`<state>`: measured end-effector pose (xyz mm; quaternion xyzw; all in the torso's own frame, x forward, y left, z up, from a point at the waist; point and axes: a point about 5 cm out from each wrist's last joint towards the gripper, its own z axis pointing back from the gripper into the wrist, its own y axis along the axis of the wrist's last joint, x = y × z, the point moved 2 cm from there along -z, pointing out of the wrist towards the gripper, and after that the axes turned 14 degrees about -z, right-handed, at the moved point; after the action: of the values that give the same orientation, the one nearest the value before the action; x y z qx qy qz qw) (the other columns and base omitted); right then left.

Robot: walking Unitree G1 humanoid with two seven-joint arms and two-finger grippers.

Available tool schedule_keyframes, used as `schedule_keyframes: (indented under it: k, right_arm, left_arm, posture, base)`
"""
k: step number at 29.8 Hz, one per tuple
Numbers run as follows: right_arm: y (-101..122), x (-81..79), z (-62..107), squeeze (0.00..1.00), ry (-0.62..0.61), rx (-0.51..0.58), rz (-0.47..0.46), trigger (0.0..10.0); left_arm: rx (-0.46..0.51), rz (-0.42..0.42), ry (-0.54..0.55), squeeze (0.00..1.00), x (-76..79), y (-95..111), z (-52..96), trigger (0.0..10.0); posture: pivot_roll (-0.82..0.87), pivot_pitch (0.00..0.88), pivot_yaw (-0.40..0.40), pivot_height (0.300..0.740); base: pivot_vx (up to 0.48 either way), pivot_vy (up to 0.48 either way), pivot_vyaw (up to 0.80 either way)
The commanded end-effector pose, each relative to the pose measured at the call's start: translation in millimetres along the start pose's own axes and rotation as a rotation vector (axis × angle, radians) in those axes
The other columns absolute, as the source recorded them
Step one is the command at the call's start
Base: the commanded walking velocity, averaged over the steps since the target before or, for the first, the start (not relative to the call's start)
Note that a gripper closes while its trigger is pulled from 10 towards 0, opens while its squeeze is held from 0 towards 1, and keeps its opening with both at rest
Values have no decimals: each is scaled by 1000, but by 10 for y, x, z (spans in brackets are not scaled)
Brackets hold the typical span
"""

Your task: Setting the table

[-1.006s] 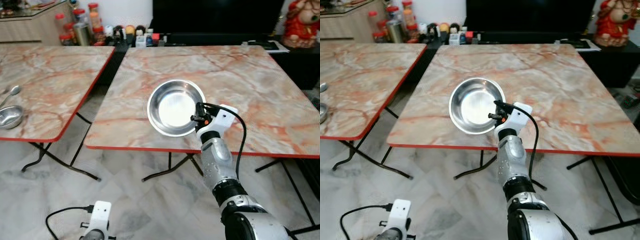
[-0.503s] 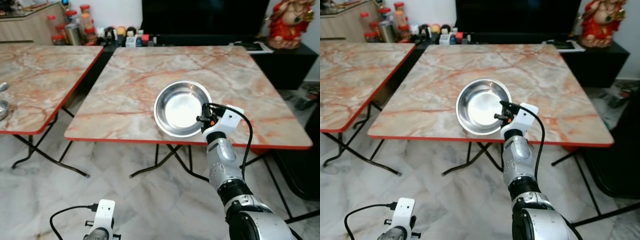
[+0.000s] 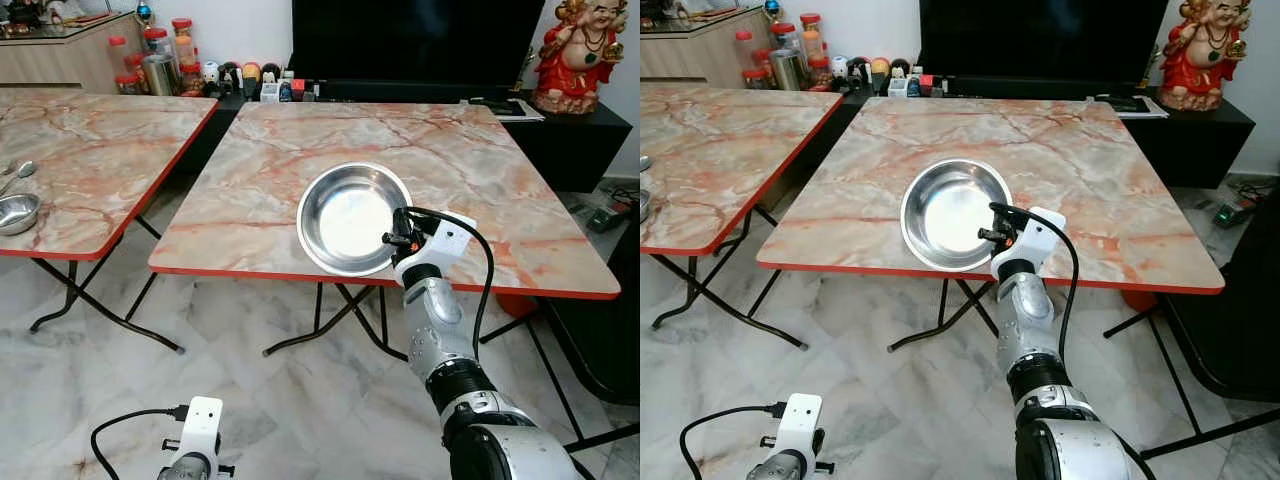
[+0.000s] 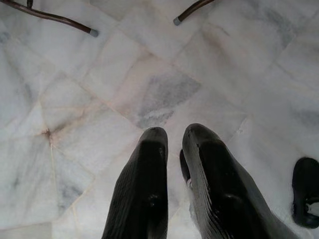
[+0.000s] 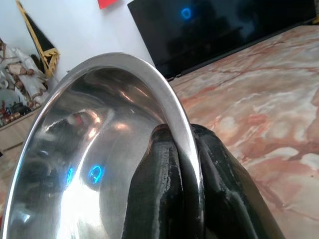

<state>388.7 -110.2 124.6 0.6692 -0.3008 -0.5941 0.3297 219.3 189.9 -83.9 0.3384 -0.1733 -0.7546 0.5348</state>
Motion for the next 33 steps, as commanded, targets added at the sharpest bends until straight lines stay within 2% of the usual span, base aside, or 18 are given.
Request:
schedule_keyframes:
  k: [1,14,22,33]
  right_arm:
    - [103,-5,-38,0,2,34,9,10000]
    - [117,-17,-41,0,10,40,19,10000]
    - [122,-45,-36,0,36,45,51,10000]
    - [102,-37,-32,0,26,37,45,10000]
  left_arm:
    - [-1,17,8,0,-18,30,-12,10000]
    - [-4,16,9,0,-16,29,-12,10000]
    - [-7,17,12,0,-17,27,-12,10000]
    - [-10,14,10,0,-12,14,-9,10000]
  posture:
    - [70,0,-1,740]
    - [70,0,-1,740]
    - [70,0,-1,740]
    - [68,0,3,740]
  base:
    - [0,0,-450]
    - [55,0,0]
    - [242,0,57]
    - [243,0,41]
